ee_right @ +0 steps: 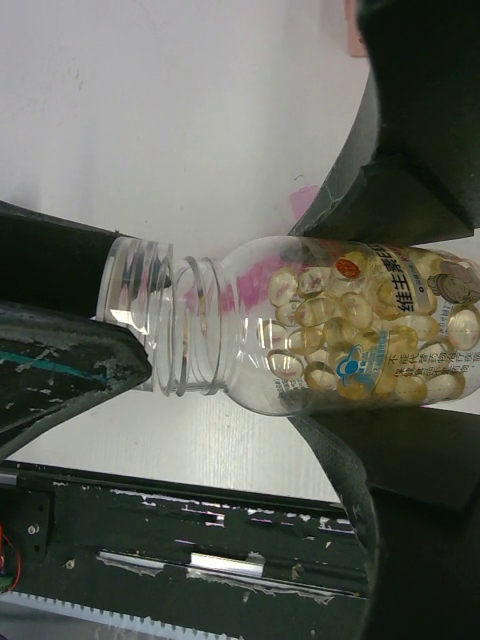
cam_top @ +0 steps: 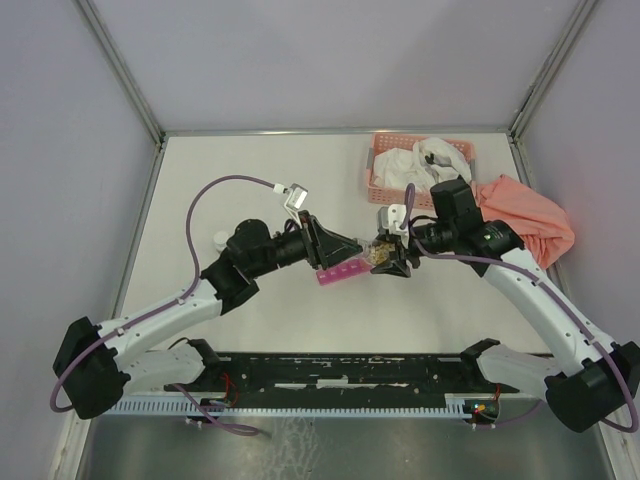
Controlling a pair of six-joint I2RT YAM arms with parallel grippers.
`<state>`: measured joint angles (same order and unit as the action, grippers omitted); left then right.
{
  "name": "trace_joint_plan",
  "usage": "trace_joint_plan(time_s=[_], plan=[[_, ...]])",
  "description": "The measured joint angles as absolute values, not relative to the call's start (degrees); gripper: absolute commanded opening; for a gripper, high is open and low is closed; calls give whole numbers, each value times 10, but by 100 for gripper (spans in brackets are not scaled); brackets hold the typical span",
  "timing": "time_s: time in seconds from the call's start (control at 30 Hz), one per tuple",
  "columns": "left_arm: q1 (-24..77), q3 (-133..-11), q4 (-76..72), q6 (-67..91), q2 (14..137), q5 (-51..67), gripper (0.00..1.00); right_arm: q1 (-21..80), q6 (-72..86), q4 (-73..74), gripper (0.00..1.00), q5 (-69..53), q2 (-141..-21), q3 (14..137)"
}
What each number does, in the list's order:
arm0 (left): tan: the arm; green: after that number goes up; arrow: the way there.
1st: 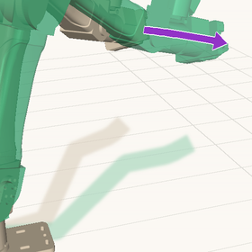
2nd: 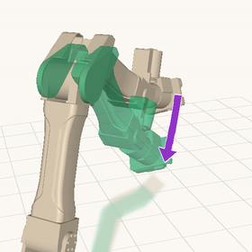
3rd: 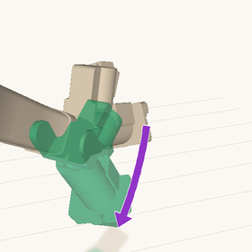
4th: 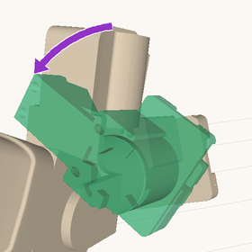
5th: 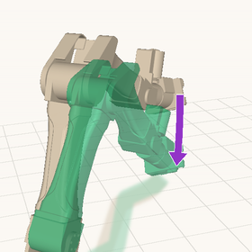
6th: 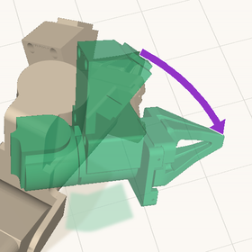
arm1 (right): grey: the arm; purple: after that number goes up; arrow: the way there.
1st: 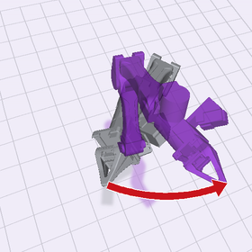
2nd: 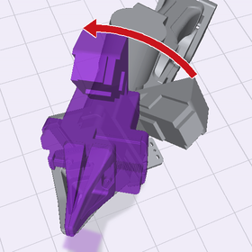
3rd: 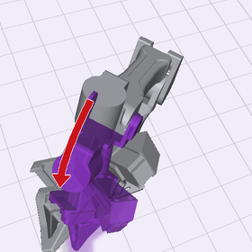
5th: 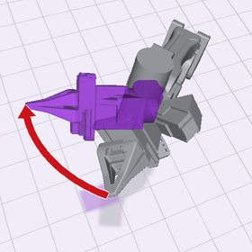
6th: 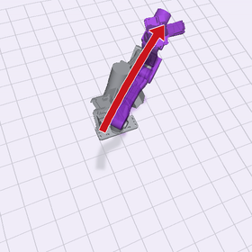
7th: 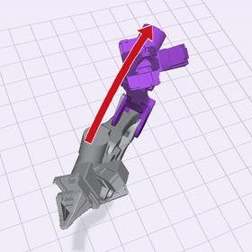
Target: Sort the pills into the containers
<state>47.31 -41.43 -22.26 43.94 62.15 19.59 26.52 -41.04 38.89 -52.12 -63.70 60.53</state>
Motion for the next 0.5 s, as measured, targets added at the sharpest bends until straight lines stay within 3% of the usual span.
trace_joint_plan(time_s=[0.5], plan=[[473,-414,-246,462,638,197,29,277,-399,386,12,-494,-639,606]])
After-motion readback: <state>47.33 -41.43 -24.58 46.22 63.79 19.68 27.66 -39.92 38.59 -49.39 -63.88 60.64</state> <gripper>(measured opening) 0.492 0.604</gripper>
